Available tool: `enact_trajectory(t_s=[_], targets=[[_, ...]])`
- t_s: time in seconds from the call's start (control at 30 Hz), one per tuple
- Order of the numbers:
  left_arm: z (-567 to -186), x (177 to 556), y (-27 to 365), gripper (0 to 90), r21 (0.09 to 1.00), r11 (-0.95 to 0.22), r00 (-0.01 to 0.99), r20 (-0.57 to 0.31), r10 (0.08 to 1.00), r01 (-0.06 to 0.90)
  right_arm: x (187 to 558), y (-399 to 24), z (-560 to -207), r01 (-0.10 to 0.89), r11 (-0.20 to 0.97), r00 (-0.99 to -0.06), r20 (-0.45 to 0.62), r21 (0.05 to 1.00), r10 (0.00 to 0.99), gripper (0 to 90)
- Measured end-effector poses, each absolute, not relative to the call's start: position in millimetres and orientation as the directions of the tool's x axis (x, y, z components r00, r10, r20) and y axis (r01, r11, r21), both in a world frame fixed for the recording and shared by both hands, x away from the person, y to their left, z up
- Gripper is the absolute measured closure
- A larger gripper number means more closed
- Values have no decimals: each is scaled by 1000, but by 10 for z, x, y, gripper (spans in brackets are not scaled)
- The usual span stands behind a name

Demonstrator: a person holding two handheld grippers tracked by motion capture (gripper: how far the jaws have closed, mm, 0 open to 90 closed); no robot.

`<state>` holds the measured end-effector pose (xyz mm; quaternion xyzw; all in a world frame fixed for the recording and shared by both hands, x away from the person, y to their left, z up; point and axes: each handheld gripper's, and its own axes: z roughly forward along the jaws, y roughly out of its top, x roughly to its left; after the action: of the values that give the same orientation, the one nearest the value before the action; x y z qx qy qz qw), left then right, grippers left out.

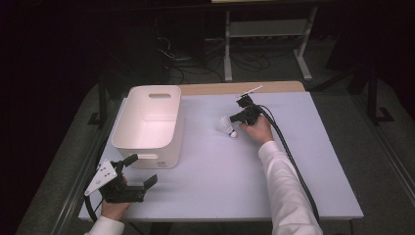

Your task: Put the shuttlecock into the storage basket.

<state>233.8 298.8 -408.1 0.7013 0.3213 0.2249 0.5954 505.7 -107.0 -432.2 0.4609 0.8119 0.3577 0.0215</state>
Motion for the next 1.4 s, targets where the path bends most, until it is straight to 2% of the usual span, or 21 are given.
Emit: enact_trajectory(t_s=[0.9,1.17,1.3,1.4], targets=[[-4090,2339,2981,0,979,-80,690,-72,720,186,4865,-1058,-3926,636,403,-666,205,658,717,864],[-4089,2337,2983,0,979,-82,689,-71,721,188,4810,-1048,-3859,620,428,-683,183,658,707,825],[-4091,2340,2988,0,979,-85,690,-68,720,186,4787,-1025,-3862,628,429,-676,182,649,715,765],[-4091,2340,2985,0,979,-83,690,-71,721,189,4778,-996,-3872,627,443,-681,174,641,711,615]])
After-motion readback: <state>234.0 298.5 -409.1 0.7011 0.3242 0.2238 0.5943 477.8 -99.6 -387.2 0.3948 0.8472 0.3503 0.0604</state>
